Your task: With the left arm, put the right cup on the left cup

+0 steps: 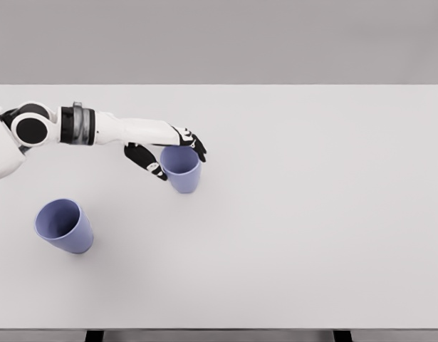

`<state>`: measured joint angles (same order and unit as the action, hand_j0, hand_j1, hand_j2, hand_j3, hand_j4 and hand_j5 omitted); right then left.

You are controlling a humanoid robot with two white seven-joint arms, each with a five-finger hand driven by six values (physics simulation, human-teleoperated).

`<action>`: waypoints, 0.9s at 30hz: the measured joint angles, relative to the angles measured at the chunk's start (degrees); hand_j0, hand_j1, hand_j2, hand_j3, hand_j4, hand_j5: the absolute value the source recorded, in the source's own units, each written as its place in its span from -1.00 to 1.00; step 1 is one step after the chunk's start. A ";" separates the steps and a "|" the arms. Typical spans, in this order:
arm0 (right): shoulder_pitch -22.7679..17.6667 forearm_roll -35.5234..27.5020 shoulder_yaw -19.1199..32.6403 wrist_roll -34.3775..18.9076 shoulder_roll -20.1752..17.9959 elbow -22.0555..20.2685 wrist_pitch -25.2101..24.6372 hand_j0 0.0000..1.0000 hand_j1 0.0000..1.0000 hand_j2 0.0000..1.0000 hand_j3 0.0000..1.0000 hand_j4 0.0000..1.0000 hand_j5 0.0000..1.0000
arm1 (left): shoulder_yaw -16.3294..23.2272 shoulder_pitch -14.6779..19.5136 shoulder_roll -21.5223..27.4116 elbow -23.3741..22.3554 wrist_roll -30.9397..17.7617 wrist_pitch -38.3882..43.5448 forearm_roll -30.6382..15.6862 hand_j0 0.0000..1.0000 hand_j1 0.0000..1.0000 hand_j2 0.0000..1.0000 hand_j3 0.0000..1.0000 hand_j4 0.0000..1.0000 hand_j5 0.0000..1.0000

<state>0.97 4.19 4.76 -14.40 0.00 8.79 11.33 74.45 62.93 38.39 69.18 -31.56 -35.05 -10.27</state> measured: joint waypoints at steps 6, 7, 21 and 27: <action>0.00 0.00 0.00 0.00 0.00 0.00 0.00 1.00 1.00 1.00 1.00 1.00 1.00 | -1.23 0.00 2.58 3.32 -0.03 -0.02 -0.22 -0.14 -0.14 -0.14 -0.14 -0.14 -0.14; 0.00 0.00 -0.01 0.00 0.00 0.00 0.00 1.00 1.00 1.00 1.00 1.00 1.00 | -1.38 0.09 2.88 3.67 -0.02 -0.02 -0.24 -0.14 -0.14 -0.14 -0.14 -0.14 -0.14; 0.00 0.00 0.02 0.00 0.00 0.00 0.00 1.00 1.00 1.00 1.00 1.00 1.00 | -4.29 0.79 20.77 19.72 -0.02 -0.06 -4.18 -0.14 -0.14 -0.14 -0.14 -0.14 -0.14; -0.09 0.00 0.01 0.00 0.00 0.00 0.00 1.00 1.00 1.00 1.00 1.00 1.00 | -5.99 1.14 31.83 27.07 -0.09 -0.07 -8.36 -0.14 -0.14 -0.14 -0.14 -0.14 -0.14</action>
<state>0.88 4.20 4.76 -14.40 0.00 8.79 11.33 68.46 64.07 70.22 96.24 -31.65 -35.13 -18.63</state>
